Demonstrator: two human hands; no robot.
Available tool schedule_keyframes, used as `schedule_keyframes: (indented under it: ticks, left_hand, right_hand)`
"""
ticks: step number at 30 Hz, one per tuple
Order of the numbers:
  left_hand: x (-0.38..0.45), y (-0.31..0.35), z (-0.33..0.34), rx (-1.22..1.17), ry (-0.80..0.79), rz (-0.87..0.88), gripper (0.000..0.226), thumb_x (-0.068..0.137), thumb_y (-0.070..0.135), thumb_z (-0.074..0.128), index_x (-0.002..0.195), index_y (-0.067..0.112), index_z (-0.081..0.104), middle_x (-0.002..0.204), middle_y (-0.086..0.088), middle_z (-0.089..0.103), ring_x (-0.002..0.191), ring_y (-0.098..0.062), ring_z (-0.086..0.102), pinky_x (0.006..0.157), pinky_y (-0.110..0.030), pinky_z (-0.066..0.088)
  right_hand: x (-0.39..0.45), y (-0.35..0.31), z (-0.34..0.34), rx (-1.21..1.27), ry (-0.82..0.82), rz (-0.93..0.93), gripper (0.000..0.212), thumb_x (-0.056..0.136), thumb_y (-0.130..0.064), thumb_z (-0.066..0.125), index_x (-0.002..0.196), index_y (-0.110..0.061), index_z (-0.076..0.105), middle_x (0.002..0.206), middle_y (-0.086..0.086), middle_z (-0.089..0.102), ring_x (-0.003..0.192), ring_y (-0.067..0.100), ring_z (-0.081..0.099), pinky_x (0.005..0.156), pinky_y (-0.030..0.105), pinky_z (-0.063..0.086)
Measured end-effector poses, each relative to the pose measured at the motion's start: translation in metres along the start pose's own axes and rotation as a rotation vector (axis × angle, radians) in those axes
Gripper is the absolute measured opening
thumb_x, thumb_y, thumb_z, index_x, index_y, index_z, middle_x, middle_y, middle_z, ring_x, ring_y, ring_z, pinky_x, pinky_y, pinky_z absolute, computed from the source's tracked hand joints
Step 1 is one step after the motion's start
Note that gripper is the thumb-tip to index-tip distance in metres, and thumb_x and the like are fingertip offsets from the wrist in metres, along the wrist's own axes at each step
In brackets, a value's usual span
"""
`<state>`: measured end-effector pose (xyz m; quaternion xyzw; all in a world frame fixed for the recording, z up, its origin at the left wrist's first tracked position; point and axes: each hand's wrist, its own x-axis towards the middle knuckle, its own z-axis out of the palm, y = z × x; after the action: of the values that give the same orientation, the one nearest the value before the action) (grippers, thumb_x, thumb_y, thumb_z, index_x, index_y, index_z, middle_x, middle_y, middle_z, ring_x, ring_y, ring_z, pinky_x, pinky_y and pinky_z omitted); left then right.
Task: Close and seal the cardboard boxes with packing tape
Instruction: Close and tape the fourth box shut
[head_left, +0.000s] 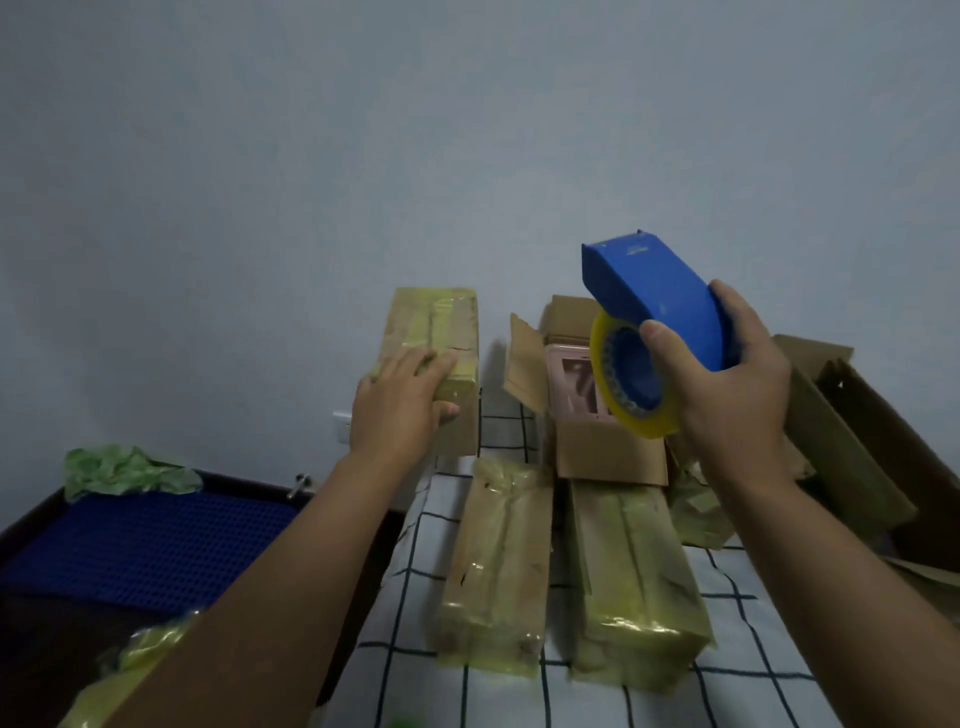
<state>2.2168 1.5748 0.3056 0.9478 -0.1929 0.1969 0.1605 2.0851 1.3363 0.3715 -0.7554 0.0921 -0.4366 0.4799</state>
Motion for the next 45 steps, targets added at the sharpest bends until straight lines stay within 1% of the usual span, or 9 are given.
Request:
schedule_keyframes:
  ticks: [10,18,23,27,30,32,36,39,45]
  left_hand:
    - [0.026,0.004,0.066,-0.052,-0.122,0.026,0.059,0.087,0.046,0.066,0.142,0.038,0.046,0.15,0.004,0.04,0.136,-0.022,0.029,0.099,-0.038,0.042]
    - [0.017,0.001,0.091,-0.328,-0.15,-0.037,0.053,0.089,0.034,0.069,0.139,0.032,0.052,0.153,-0.005,0.028,0.14,-0.025,0.02,0.107,-0.046,0.039]
    - [0.022,0.001,0.097,-0.468,-0.188,-0.103,0.049,0.09,0.026,0.07,0.136,0.029,0.056,0.155,-0.006,0.023,0.136,-0.027,0.037,0.108,-0.038,0.037]
    - [0.027,0.005,0.1,-0.506,-0.26,-0.085,0.055,0.094,0.022,0.065,0.145,0.027,0.045,0.16,-0.004,0.012,0.14,-0.023,0.034,0.107,-0.028,0.033]
    - [0.025,0.008,0.096,-0.518,-0.286,-0.112,0.062,0.095,0.029,0.063,0.15,0.025,0.036,0.163,-0.005,0.007,0.145,-0.026,0.024,0.113,-0.034,0.027]
    - [0.02,0.014,0.088,-0.538,-0.198,-0.113,0.063,0.094,0.031,0.061,0.151,0.024,0.034,0.161,-0.006,0.013,0.146,-0.026,0.02,0.116,-0.04,0.026]
    - [0.01,0.044,0.056,-0.529,0.128,0.018,0.051,0.089,0.028,0.056,0.139,0.018,0.05,0.144,-0.004,0.041,0.133,-0.021,0.035,0.107,-0.045,0.039]
    - [0.006,0.073,0.043,-0.411,0.228,0.218,0.044,0.084,0.036,0.048,0.122,0.018,0.062,0.128,-0.003,0.055,0.121,-0.021,0.045,0.101,-0.046,0.043]
    - [0.008,0.128,0.052,-0.195,-0.134,0.392,0.052,0.094,0.047,0.053,0.141,0.026,0.048,0.144,0.004,0.046,0.133,-0.015,0.039,0.11,-0.037,0.03]
  right_hand:
    - [0.012,0.021,0.005,-0.065,-0.01,0.002,0.07,0.085,-0.043,0.075,0.145,-0.023,0.046,0.136,-0.006,0.053,0.121,0.011,0.054,0.098,0.037,0.053]
    - [0.012,0.033,0.008,-0.087,-0.011,0.022,0.071,0.084,-0.045,0.074,0.146,-0.024,0.046,0.137,-0.008,0.052,0.122,0.01,0.053,0.098,0.036,0.053]
    - [0.011,0.038,0.008,-0.095,-0.007,0.033,0.071,0.083,-0.045,0.075,0.145,-0.026,0.047,0.137,-0.007,0.052,0.122,0.011,0.054,0.099,0.038,0.053]
    - [0.011,0.037,0.008,-0.086,0.002,0.043,0.069,0.083,-0.043,0.075,0.144,-0.025,0.048,0.135,-0.008,0.053,0.121,0.01,0.054,0.098,0.037,0.053]
    - [0.011,0.034,0.004,-0.088,0.009,0.038,0.068,0.083,-0.042,0.076,0.144,-0.025,0.048,0.136,-0.007,0.053,0.121,0.01,0.054,0.098,0.037,0.053]
    - [0.012,0.03,0.0,-0.084,0.007,0.039,0.068,0.084,-0.042,0.075,0.144,-0.025,0.047,0.136,-0.007,0.053,0.121,0.01,0.054,0.097,0.035,0.053]
    - [0.015,0.022,-0.014,-0.083,0.017,0.033,0.07,0.084,-0.044,0.074,0.146,-0.025,0.046,0.137,-0.007,0.052,0.122,0.012,0.054,0.097,0.036,0.054]
    - [0.017,0.017,-0.028,-0.08,0.038,0.032,0.069,0.084,-0.043,0.075,0.144,-0.025,0.047,0.131,-0.013,0.051,0.12,0.01,0.054,0.096,0.035,0.054]
    - [0.017,0.02,-0.058,-0.079,0.073,0.039,0.069,0.084,-0.043,0.075,0.144,-0.023,0.048,0.133,-0.01,0.052,0.12,0.011,0.054,0.098,0.037,0.053]
